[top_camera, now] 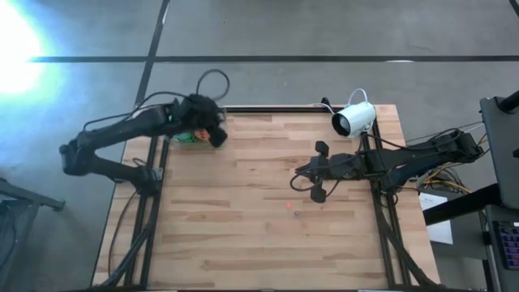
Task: Pick & Place Dice
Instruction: Put the small violet die into the transparent bin
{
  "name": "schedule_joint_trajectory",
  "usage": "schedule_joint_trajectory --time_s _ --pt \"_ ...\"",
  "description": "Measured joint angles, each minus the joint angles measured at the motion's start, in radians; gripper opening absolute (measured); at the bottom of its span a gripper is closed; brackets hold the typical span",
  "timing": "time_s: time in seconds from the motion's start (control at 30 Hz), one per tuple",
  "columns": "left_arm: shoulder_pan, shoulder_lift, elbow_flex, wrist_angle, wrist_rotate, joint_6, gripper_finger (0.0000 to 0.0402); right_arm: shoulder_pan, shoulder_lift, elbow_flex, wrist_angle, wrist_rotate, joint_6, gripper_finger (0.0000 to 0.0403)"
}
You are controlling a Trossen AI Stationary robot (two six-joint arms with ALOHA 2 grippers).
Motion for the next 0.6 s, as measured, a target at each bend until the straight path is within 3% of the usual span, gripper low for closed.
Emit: schedule_joint_trajectory --time_s 0.3,0.6 --pt "-0.321 -0.013 -0.016 0.019 -0.01 -0.034 0.0067 0.0 0.0 0.0 0.0 0.0 0.0 0.0027" --pt "-0.553 -0.013 -0.178 0.211 -0.034 -0.098 0.0067 0.0 0.0 0.0 0.002 0.0 0.0 0.0027"
